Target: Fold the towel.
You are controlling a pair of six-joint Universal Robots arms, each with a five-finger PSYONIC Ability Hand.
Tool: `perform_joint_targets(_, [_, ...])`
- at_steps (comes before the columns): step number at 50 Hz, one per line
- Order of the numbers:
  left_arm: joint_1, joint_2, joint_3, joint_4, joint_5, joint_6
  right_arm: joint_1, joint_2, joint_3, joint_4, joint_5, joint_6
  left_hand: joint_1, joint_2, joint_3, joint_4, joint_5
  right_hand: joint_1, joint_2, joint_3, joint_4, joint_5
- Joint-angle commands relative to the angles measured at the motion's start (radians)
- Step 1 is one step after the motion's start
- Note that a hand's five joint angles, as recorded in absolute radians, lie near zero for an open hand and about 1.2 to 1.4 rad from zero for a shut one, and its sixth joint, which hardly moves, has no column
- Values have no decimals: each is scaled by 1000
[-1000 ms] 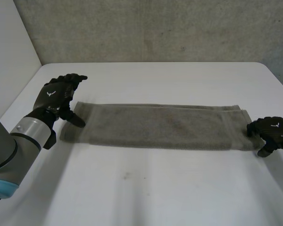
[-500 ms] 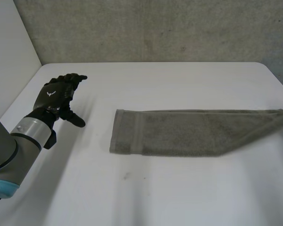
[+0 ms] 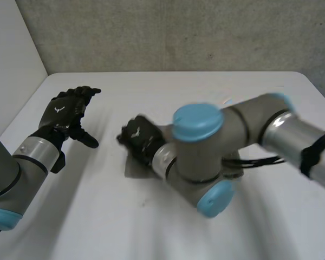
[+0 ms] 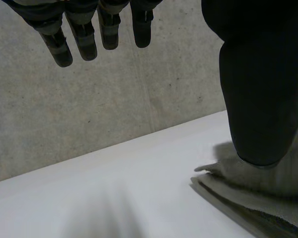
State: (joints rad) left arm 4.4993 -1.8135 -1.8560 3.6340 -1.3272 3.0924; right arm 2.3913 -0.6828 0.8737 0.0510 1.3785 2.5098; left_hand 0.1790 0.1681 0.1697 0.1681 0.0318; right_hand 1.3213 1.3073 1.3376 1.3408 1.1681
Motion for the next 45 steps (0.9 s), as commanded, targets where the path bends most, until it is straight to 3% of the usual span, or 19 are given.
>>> perform_joint_targets(1, [-2, -4, 0, 2, 0, 0, 12, 11, 17, 9, 7, 4, -1, 10, 9, 10, -28, -451, -437, -467, -470, -472])
perform_joint_targets(2, [-2, -4, 0, 2, 0, 0, 6, -15, 27, 9, 16, 14, -1, 10, 9, 10, -28, -915, -901, -931, -934, -936])
perform_joint_targets(3, [-2, -6, 0, 2, 0, 0, 6, -15, 27, 9, 16, 14, -1, 10, 9, 10, -28, -919, -905, -935, -939, -941])
perform_joint_targets(4, [-2, -6, 0, 2, 2, 0, 2, -52, 45, 9, 31, 17, -1, 10, 9, 10, -28, -1147, -1133, -1163, -1166, -1168])
perform_joint_targets(13, [-2, -6, -3, 18, 0, 2, -95, -279, 260, 1, 77, 116, -1, 10, 9, 10, -28, -1147, -1133, -1163, -1166, -1168])
perform_joint_targets(16, [-2, -6, -3, 18, -1, 2, -199, -382, 446, 1, 80, 204, -1, 10, 9, 10, -28, -1147, -1133, -1163, -1166, -1168])
perform_joint_targets(25, [-9, -10, -9, 20, 0, 3, -396, -416, 677, -54, 70, 204, -1, 10, 9, 10, -28, -1147, -1133, -1163, -1166, -1168])
perform_joint_targets(27, [-14, -15, -9, 20, 0, 3, -420, -414, 706, -89, 70, 196, -1, 10, 9, 10, -28, -1081, -1067, -1097, -1100, -1102])
perform_joint_targets(29, [-17, -15, -11, 20, 0, 3, -455, -406, 758, -160, 71, 163, -1, 10, 9, 10, -28, -771, -757, -787, -790, -792])
perform_joint_targets(30, [-17, -15, -11, 20, 0, 3, -455, -406, 758, -160, 71, 162, -1, 10, 9, 10, -28, -769, -756, -786, -789, -791])
perform_joint_targets(32, [-19, -15, -14, 20, 0, 5, -481, -399, 783, -210, 77, 124, -1, 10, 9, 10, -28, -437, -423, -453, -456, -458])
perform_joint_targets(33, [-19, -14, -15, 20, 0, 3, -482, -399, 783, -211, 77, 124, -1, 10, 9, 10, -28, -435, -421, -451, -454, -456])
perform_joint_targets(34, [-23, -14, -15, 20, -1, 3, -486, -396, 786, -226, 85, 104, -1, 10, 9, 10, -28, -188, -174, -204, -207, -209])
perform_joint_targets(35, [-23, -14, -15, 20, -1, 3, -486, -396, 786, -226, 85, 104, -1, 10, 9, 10, -28, -185, -171, -202, -205, -207])
perform_joint_targets(36, [-26, -14, -17, 20, -1, 3, -488, -394, 781, -238, 86, 83, -1, 10, 9, 10, -28, 62, 76, 46, 42, 40])
perform_joint_targets(45, [-29, 0, -17, 20, -3, 3, -421, -393, 627, -249, 80, -51, -1, 10, 9, 10, -28, 75, 89, 59, 56, 54])
